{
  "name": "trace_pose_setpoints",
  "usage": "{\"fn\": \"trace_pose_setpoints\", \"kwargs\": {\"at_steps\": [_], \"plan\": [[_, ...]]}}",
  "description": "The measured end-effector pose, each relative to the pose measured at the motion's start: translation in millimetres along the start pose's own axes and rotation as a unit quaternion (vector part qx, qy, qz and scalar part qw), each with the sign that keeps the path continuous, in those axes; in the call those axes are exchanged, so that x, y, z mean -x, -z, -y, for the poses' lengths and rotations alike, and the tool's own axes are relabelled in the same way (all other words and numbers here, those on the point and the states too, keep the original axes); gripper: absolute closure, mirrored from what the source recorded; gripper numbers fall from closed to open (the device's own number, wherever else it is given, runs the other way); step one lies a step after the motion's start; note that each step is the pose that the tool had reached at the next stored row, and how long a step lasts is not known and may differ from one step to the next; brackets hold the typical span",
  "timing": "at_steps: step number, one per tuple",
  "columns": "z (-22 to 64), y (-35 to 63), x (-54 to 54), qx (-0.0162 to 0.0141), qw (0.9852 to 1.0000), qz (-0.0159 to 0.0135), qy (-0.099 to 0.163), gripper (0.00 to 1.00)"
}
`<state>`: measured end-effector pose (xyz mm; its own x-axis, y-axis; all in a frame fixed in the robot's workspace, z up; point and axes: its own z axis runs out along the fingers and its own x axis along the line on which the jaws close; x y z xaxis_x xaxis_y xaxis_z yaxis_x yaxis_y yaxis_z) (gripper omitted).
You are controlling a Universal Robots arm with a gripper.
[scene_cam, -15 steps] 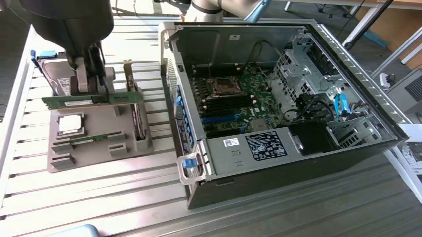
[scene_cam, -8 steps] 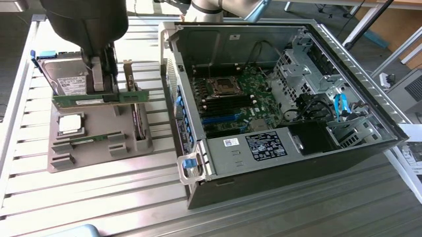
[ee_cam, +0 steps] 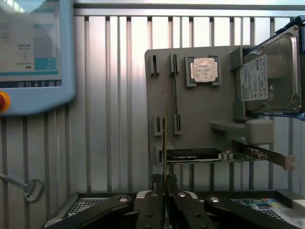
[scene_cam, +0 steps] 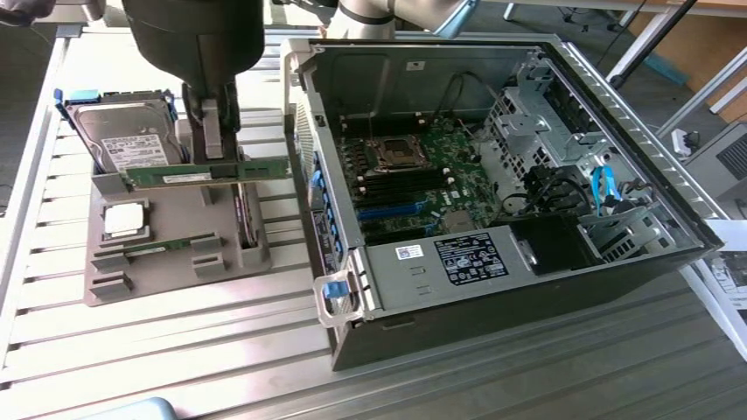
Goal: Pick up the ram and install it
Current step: 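Pick up the ram and move it above insertion slot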
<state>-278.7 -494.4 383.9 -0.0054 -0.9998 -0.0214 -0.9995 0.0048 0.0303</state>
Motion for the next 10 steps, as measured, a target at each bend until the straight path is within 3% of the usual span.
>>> {"fn": "trace_pose_setpoints", "kwargs": {"at_steps": [10], "plan": [[22.4,0.4,0.1,0.002,1.0,-0.0002,0.001,0.86]]}}
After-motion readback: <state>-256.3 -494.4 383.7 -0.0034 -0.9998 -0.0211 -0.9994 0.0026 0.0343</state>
